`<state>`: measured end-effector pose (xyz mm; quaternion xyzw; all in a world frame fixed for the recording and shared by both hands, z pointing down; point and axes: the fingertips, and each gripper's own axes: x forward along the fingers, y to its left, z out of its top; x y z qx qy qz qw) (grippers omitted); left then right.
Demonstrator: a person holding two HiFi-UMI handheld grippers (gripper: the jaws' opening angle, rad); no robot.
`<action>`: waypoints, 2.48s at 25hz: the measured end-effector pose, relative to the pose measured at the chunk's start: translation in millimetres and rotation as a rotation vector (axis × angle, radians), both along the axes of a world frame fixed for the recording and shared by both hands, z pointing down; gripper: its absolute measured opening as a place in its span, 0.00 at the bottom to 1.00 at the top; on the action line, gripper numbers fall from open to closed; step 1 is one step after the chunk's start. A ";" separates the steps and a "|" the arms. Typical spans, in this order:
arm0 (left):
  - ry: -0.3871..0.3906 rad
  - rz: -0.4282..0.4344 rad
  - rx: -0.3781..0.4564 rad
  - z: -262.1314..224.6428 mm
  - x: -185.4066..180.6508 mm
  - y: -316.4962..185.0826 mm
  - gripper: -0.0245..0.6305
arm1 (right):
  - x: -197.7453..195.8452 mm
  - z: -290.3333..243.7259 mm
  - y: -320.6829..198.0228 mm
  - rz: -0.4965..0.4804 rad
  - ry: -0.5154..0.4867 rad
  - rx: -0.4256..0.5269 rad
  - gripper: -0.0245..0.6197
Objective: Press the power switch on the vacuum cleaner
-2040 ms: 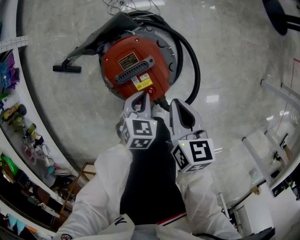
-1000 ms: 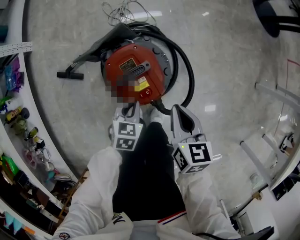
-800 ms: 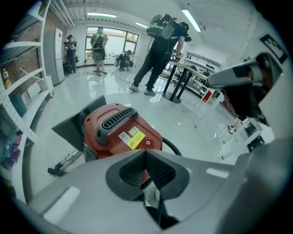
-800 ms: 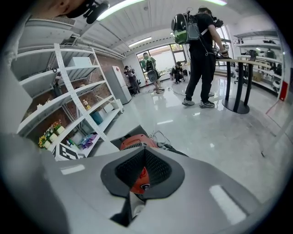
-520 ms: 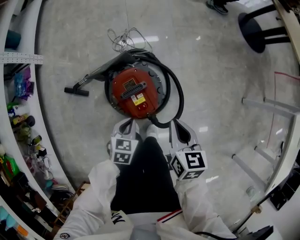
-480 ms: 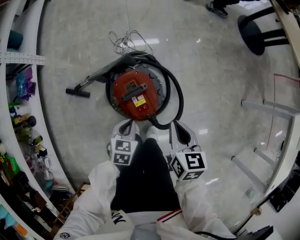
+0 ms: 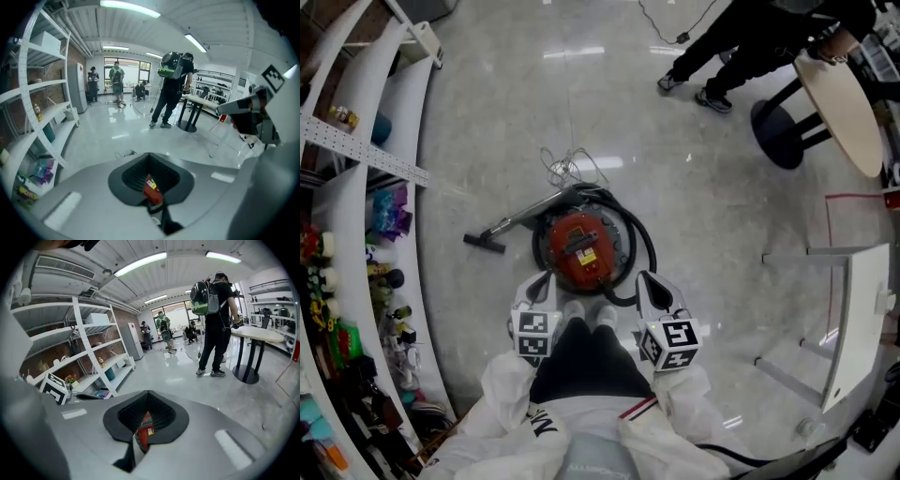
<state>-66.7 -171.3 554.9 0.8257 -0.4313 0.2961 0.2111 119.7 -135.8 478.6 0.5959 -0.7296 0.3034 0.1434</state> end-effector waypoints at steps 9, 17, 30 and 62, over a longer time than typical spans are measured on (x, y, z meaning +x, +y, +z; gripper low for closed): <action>0.017 -0.022 0.111 -71.4 0.2 -16.0 0.04 | 1.3 -55.5 -2.0 -0.021 0.014 0.044 0.04; 0.021 -0.004 0.180 -114.4 4.4 -16.1 0.04 | -7.7 -84.5 -6.9 -0.048 0.027 0.071 0.04; 0.068 -0.032 0.296 -178.3 2.4 -30.4 0.04 | 11.2 -125.5 -10.7 -0.042 -0.003 0.184 0.04; 0.074 0.021 0.366 -202.6 5.2 31.3 0.04 | -13.5 -141.4 36.8 -0.075 -0.004 0.258 0.04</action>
